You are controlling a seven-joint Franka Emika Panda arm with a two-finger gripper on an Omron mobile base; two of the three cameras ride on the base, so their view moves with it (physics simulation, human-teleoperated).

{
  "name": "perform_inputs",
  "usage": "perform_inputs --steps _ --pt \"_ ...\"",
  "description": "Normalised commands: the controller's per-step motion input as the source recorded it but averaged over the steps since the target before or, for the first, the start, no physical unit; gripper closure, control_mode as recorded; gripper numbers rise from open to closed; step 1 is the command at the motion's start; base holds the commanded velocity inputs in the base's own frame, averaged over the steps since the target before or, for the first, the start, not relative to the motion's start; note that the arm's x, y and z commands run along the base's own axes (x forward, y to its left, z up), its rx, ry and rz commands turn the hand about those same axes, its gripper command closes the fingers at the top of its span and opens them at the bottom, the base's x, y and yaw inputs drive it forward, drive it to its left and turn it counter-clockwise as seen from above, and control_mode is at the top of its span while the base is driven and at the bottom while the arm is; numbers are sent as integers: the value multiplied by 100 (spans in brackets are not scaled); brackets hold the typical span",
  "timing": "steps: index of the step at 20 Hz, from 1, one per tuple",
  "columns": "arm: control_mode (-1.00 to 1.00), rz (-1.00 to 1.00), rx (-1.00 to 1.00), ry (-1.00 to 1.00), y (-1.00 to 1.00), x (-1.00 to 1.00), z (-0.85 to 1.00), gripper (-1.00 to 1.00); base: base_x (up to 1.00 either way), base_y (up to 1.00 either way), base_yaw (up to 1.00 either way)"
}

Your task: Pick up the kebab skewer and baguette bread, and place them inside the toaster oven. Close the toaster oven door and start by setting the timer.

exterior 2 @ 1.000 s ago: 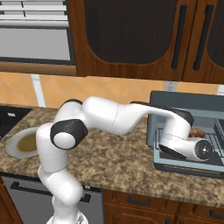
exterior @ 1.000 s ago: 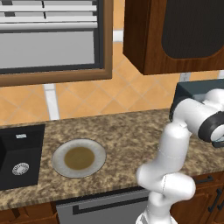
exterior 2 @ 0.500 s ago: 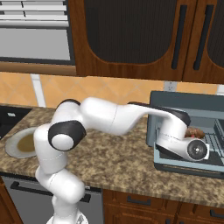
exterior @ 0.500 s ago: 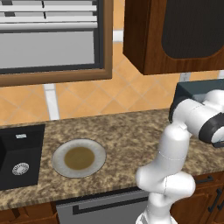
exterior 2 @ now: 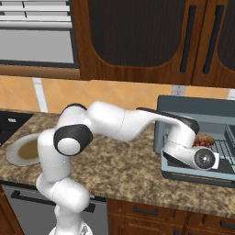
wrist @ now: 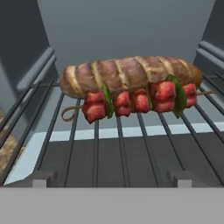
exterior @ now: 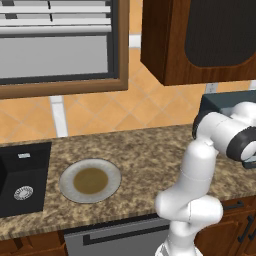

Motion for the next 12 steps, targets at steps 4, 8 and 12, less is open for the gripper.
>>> perform_inputs --steps 4,8,12 --pt "-100 0 0 -3 0 0 -4 -100 0 0 0" --pt "-100 0 0 0 0 -2 0 -100 0 0 0" --pt "-100 0 0 -1 -1 -14 0 -100 0 0 0"
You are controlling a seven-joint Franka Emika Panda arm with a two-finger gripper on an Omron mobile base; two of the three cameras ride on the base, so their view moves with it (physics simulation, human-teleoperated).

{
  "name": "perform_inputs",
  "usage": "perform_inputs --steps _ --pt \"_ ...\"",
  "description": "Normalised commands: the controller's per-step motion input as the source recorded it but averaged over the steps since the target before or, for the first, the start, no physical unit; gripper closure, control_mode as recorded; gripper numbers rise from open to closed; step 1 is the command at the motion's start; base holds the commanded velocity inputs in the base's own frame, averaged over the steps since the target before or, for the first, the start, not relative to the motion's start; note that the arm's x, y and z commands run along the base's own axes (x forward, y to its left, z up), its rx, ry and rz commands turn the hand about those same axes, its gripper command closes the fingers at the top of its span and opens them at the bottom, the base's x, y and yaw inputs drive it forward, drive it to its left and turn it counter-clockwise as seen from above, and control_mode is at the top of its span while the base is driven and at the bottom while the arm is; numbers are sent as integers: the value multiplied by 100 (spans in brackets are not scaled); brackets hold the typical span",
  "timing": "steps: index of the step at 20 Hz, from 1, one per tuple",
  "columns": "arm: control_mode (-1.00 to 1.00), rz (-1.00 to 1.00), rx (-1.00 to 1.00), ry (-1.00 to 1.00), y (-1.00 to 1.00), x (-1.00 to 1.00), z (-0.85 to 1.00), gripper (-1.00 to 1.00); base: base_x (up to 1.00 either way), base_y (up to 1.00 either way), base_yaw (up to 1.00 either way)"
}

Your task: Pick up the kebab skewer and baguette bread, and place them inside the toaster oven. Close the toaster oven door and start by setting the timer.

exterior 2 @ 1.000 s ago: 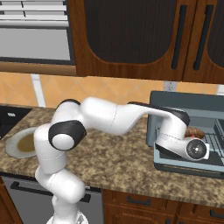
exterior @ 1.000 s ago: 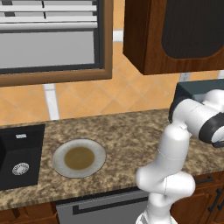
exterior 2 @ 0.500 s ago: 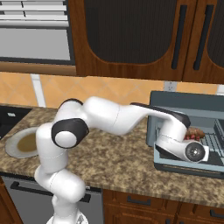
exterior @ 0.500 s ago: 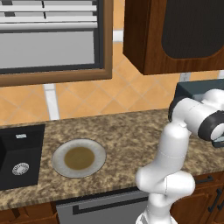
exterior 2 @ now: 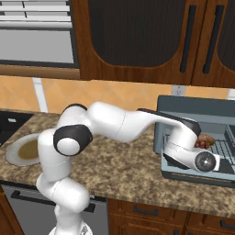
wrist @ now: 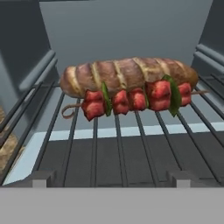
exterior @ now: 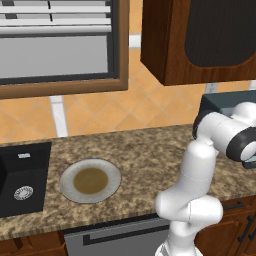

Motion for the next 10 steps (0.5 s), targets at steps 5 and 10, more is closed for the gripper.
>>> perform_inputs --steps 5,10 --pt "-100 0 0 0 -14 -15 0 -100 0 0 0" --pt "-100 0 0 0 0 4 -7 -100 0 0 0"
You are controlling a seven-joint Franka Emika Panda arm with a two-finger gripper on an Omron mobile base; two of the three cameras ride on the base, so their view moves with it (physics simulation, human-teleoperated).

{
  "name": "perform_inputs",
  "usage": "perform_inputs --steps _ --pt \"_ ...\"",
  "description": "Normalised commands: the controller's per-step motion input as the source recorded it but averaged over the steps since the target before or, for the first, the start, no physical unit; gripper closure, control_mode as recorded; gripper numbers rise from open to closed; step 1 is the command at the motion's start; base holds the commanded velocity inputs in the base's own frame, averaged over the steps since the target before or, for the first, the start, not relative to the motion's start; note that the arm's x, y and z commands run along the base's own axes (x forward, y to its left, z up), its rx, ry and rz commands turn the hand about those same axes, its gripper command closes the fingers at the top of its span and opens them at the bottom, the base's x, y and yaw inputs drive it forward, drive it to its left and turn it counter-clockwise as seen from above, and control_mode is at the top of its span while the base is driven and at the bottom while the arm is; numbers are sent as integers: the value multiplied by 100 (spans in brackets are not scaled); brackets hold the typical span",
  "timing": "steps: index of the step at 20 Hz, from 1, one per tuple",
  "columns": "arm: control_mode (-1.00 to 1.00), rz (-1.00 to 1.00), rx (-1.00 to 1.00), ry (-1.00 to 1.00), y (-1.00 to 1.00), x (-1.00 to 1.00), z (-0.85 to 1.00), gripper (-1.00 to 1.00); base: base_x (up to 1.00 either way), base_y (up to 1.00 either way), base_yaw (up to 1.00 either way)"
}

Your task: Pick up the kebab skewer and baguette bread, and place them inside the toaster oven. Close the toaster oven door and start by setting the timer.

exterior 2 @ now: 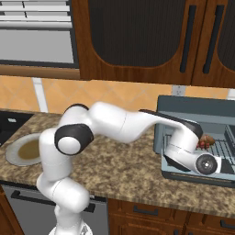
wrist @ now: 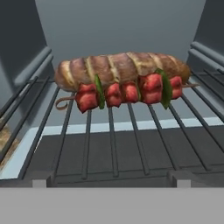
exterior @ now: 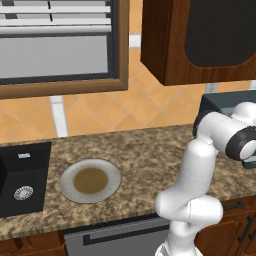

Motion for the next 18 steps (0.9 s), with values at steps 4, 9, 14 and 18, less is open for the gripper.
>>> perform_inputs --steps 4,9,14,18 --pt "-100 0 0 0 0 16 -11 -100 0 0 0" --pt "-100 0 0 1 0 18 -21 -100 0 0 0" --pt "-100 0 0 1 0 23 -21 -100 0 0 0" --pt "-100 0 0 0 0 17 0 -100 0 0 0"
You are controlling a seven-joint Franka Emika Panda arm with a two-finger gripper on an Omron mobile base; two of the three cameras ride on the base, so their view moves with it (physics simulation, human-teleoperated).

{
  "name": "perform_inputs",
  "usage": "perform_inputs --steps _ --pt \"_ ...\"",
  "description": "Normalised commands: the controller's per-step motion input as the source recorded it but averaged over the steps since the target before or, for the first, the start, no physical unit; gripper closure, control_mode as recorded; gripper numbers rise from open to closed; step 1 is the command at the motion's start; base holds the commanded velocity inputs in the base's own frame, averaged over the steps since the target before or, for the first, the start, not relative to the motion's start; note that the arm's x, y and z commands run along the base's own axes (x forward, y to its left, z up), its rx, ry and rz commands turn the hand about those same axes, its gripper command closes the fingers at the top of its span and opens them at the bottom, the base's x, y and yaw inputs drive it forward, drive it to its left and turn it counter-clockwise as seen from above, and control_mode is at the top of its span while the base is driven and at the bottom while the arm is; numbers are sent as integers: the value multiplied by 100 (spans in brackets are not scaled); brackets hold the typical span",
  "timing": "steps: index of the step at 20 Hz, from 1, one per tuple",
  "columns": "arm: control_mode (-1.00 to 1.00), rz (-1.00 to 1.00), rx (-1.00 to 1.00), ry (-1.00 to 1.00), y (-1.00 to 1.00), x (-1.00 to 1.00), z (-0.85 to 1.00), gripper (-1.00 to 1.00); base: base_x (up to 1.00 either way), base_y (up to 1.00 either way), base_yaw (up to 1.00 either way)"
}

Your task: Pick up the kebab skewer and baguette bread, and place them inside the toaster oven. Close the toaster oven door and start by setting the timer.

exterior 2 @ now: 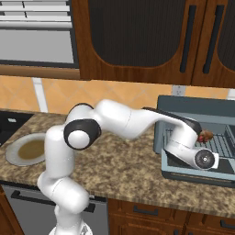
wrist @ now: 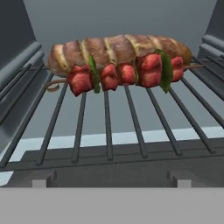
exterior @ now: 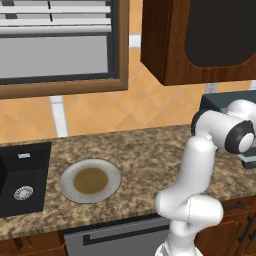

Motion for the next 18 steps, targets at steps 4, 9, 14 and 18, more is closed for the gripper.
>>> perform_inputs --steps 4,9,14,18 --pt "-100 0 0 -2 0 19 5 -100 0 0 0" --pt "-100 0 0 -1 0 26 3 -100 0 0 0" --pt "-100 0 0 0 0 31 0 -100 0 0 0" --pt "-100 0 0 0 0 29 0 -100 0 0 0"
